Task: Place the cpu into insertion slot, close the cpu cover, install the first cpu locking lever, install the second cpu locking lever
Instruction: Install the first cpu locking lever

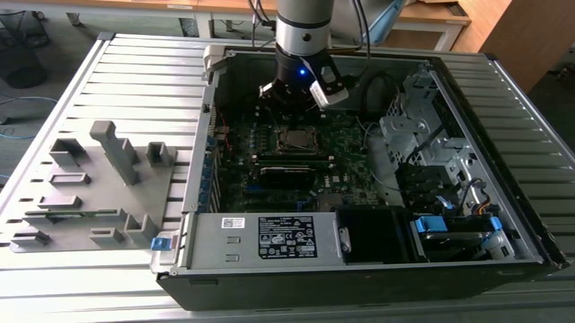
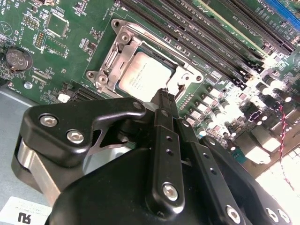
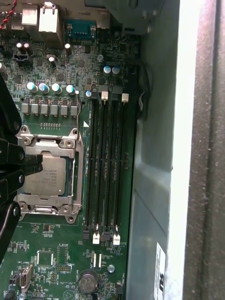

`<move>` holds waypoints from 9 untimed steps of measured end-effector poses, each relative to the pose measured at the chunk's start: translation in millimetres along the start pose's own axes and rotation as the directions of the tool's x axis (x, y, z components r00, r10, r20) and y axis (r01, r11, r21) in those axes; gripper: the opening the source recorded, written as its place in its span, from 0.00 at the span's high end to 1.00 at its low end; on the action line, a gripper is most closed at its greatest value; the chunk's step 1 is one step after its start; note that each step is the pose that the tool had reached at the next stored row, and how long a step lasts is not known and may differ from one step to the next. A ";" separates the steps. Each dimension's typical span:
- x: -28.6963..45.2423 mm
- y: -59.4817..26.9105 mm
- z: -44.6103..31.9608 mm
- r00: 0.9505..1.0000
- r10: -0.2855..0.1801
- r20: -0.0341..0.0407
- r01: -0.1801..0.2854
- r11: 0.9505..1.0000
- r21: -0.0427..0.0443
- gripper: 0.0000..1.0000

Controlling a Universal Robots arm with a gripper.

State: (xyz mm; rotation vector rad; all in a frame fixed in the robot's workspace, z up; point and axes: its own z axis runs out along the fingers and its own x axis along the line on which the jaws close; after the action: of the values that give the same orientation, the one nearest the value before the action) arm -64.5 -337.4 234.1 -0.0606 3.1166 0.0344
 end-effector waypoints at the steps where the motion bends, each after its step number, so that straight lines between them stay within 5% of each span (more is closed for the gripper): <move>1: 0.3 0.0 0.0 1.000 0.000 0.000 0.000 1.000 0.000 0.89; 9: 2.0 0.1 0.0 1.000 0.000 0.000 0.000 1.000 0.000 0.89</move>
State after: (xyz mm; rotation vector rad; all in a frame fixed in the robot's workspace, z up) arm -66.5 -337.4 234.1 -0.0606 3.1166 0.0345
